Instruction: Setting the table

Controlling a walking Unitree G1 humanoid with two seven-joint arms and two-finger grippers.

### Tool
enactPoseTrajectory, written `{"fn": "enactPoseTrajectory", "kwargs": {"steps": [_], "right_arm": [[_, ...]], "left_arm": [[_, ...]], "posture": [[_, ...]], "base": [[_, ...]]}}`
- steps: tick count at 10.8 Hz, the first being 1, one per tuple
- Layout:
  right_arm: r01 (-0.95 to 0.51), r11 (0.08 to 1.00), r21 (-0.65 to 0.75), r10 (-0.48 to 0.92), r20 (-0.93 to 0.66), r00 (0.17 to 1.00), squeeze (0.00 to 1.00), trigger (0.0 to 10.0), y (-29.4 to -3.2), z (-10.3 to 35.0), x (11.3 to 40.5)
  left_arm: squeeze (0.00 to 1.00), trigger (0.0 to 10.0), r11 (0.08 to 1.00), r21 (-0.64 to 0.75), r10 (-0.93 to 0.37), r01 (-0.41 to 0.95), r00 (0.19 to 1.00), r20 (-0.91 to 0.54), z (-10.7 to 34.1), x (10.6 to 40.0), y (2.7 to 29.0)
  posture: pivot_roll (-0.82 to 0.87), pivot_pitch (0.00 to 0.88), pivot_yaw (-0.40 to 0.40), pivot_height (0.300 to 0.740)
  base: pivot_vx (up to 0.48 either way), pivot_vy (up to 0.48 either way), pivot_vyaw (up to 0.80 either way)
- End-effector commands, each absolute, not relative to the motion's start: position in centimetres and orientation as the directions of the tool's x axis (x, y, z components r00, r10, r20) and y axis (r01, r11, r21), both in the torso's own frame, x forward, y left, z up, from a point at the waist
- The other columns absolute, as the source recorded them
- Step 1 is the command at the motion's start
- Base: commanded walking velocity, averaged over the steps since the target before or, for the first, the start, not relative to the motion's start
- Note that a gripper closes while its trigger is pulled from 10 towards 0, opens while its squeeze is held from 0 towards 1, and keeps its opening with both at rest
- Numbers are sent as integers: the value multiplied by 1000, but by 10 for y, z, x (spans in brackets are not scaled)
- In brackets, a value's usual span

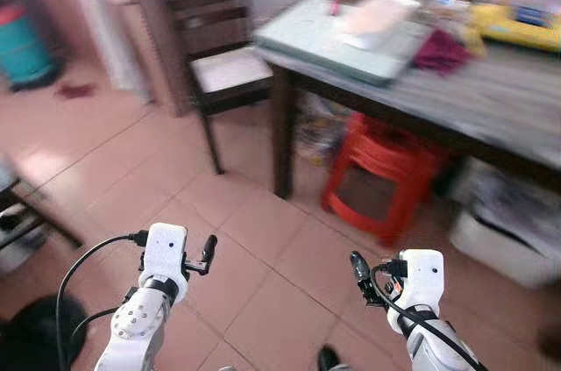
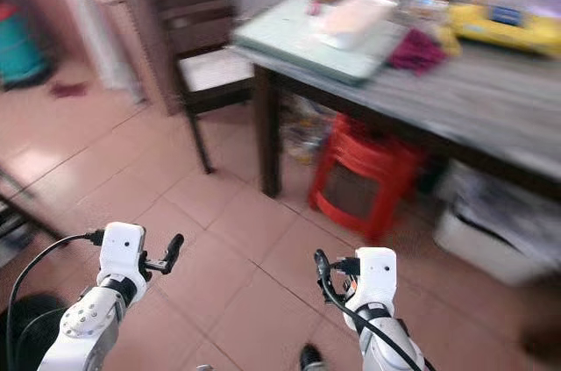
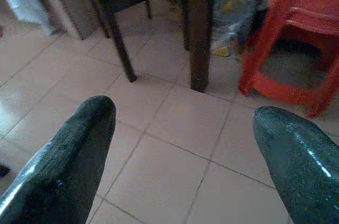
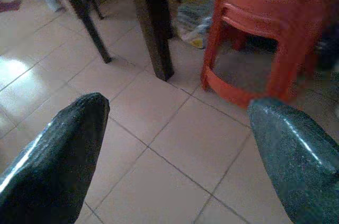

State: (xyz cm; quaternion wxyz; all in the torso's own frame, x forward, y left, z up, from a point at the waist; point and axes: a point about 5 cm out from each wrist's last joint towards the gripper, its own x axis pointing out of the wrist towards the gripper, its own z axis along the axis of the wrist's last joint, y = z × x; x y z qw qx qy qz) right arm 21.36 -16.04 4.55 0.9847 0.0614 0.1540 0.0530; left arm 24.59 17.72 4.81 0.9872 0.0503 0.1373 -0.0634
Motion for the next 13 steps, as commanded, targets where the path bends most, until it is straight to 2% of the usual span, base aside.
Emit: {"fn": "enactPoseTrajectory", "kwargs": {"steps": [1,8,13], "right_arm": [[-77,987,142,120,-321,939,0,10000,-162,41,211],[-64,987,145,107,-313,944,0,10000,-162,42,211],[-43,991,129,77,-271,960,0,10000,-167,50,215]], "left_arm": [[0,10000,986,91,-106,137,952,-288,47,244,180],[0,10000,986,103,-98,135,949,-300,45,244,184],[0,10000,985,34,-162,169,974,-156,70,252,177]], "posture": [[-18,97,80,740],[-11,101,83,740],[-11,95,82,740]], "base": [[-285,0,-587],[-278,0,-579],[0,0,0]]}}
